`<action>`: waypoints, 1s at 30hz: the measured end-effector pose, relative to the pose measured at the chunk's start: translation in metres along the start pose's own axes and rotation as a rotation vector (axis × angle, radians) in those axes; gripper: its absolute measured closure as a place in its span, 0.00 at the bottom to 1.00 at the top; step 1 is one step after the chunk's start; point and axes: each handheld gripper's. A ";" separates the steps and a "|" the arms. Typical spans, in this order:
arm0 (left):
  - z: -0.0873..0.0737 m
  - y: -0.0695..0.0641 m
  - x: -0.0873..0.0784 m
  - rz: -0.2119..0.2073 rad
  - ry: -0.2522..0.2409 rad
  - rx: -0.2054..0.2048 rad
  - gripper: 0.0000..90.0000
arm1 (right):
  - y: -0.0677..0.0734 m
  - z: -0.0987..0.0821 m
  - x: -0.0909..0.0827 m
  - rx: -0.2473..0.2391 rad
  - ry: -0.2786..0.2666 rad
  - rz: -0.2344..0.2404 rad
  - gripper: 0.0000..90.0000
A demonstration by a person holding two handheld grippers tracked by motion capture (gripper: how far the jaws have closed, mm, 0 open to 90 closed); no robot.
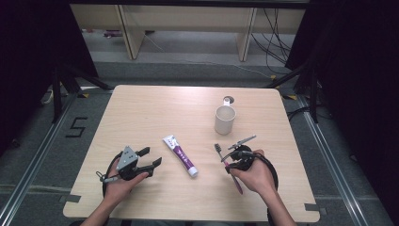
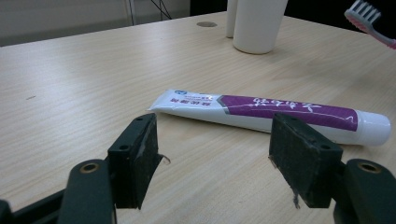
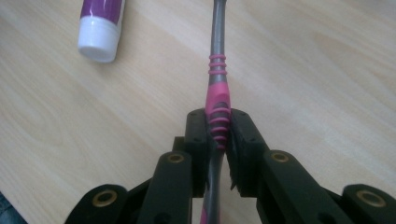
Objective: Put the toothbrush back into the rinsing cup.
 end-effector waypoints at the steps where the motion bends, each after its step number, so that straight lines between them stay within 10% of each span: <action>1: 0.000 0.000 0.000 0.000 0.000 0.000 0.36 | -0.001 0.000 -0.001 -0.005 -0.017 0.000 0.88; 30: 0.000 0.001 -0.001 -0.002 -0.003 -0.006 0.36 | -0.016 -0.002 -0.025 0.079 -0.481 -0.085 0.88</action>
Point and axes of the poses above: each handheld gripper's, and its own axes: x roughly forward along the jaws, z roughly out of its top, y roughly to its left, and after that the axes turned 3 degrees about y, right-handed
